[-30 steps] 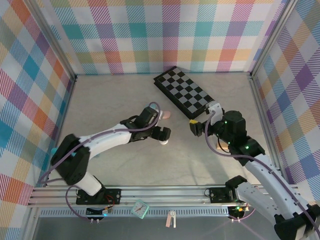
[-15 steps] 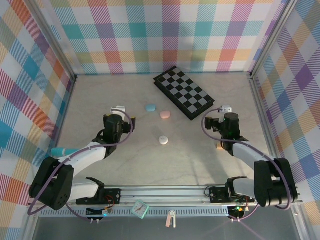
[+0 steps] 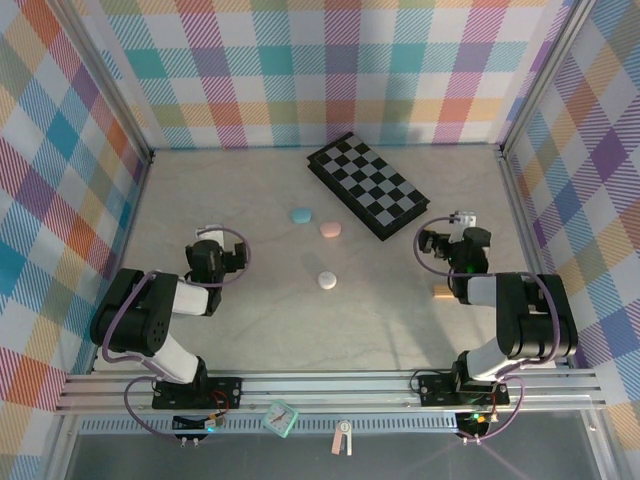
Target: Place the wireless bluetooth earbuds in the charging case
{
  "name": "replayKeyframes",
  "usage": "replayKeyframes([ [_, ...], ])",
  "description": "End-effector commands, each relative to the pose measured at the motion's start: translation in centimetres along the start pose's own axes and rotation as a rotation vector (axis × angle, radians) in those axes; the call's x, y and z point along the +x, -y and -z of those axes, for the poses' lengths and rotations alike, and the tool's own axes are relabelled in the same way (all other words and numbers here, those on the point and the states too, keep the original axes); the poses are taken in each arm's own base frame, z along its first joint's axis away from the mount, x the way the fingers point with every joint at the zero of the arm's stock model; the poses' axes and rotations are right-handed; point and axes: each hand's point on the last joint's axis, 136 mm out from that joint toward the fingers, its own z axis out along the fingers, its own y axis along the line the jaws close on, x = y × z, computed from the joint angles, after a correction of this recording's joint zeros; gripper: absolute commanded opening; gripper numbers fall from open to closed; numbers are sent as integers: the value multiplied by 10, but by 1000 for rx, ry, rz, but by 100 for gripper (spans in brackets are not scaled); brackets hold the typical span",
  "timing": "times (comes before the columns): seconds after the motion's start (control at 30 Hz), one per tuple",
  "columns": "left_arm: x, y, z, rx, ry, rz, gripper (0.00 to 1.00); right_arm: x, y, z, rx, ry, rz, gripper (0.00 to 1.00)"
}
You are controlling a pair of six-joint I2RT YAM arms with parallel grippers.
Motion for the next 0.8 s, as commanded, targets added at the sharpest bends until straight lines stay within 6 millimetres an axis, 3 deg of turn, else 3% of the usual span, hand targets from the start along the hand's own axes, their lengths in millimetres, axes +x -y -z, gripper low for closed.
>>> replayKeyframes([
  [0.0, -25, 6, -6, 73, 56, 63, 100, -12, -7, 1, -39, 68, 3, 99],
  [0.77, -24, 12, -6, 105, 47, 49, 100, -12, -8, 2, -35, 70, 7, 99],
])
